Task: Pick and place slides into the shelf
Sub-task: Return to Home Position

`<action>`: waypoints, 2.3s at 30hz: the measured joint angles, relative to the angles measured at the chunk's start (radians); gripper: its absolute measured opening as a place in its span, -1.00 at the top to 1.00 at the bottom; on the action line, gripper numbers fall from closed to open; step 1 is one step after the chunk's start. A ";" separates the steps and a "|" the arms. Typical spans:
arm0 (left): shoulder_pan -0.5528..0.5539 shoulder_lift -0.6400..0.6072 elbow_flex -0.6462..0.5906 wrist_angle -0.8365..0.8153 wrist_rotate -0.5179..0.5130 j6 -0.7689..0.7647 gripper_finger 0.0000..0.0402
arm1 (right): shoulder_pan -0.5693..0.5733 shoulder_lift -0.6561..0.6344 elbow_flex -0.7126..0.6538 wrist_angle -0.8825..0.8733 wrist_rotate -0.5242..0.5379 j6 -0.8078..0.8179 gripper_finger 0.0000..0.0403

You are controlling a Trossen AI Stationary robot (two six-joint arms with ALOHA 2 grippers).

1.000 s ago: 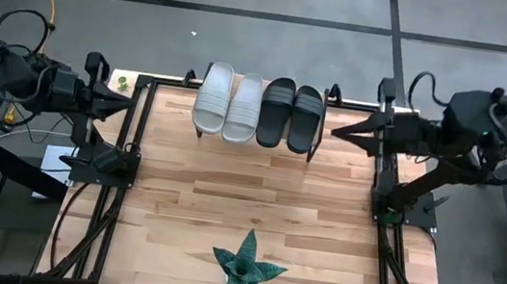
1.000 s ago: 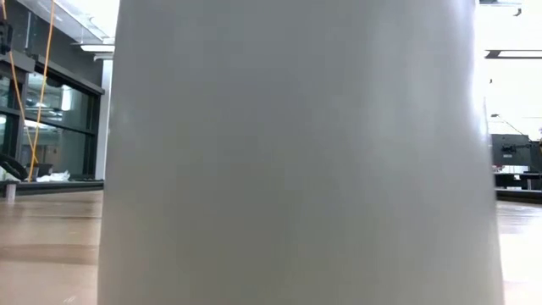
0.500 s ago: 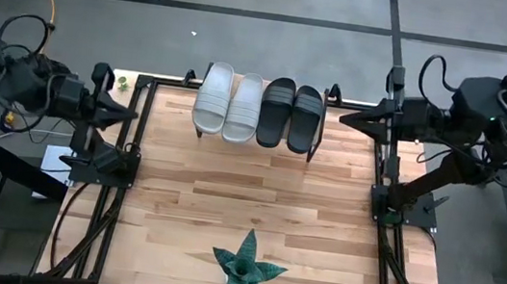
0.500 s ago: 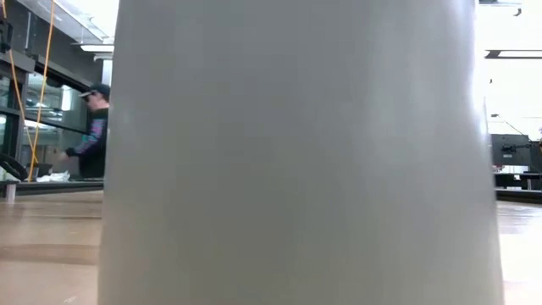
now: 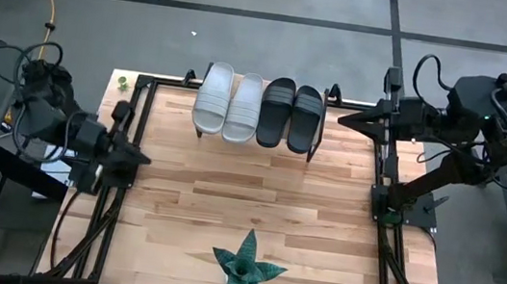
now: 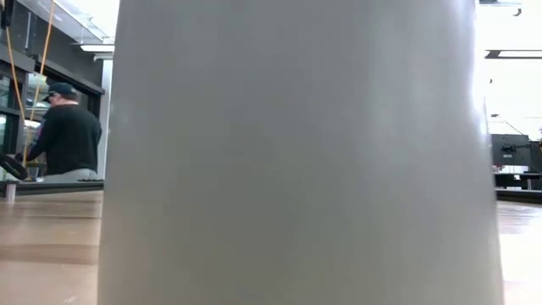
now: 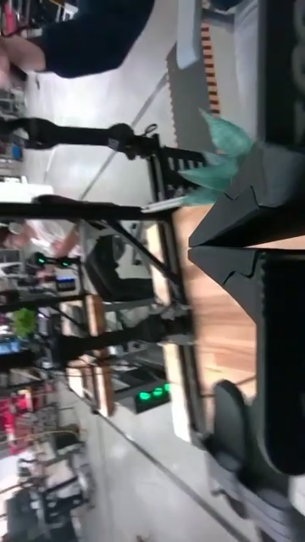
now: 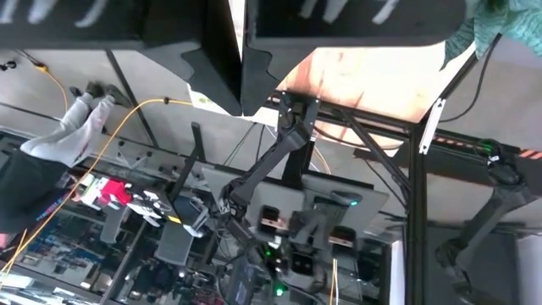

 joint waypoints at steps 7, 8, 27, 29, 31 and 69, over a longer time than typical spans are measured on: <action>0.103 0.085 0.000 0.109 -0.008 0.069 1.00 | 0.000 0.000 0.000 -0.001 0.000 0.008 1.00; 0.139 0.089 0.000 0.102 0.003 0.062 1.00 | 0.000 0.000 0.000 -0.002 0.000 0.008 1.00; 0.750 0.076 0.000 0.241 0.413 0.156 1.00 | 0.000 -0.003 0.000 -0.007 -0.026 0.026 1.00; 0.789 0.048 0.000 0.227 0.415 0.156 1.00 | 0.000 -0.010 -0.001 -0.006 -0.023 0.026 1.00; 0.827 0.022 0.000 0.204 0.424 0.155 1.00 | 0.001 -0.026 -0.001 0.014 0.005 0.030 1.00; 0.949 -0.277 0.001 -0.131 0.432 0.128 1.00 | -0.053 -0.606 -0.132 -0.195 0.096 0.144 1.00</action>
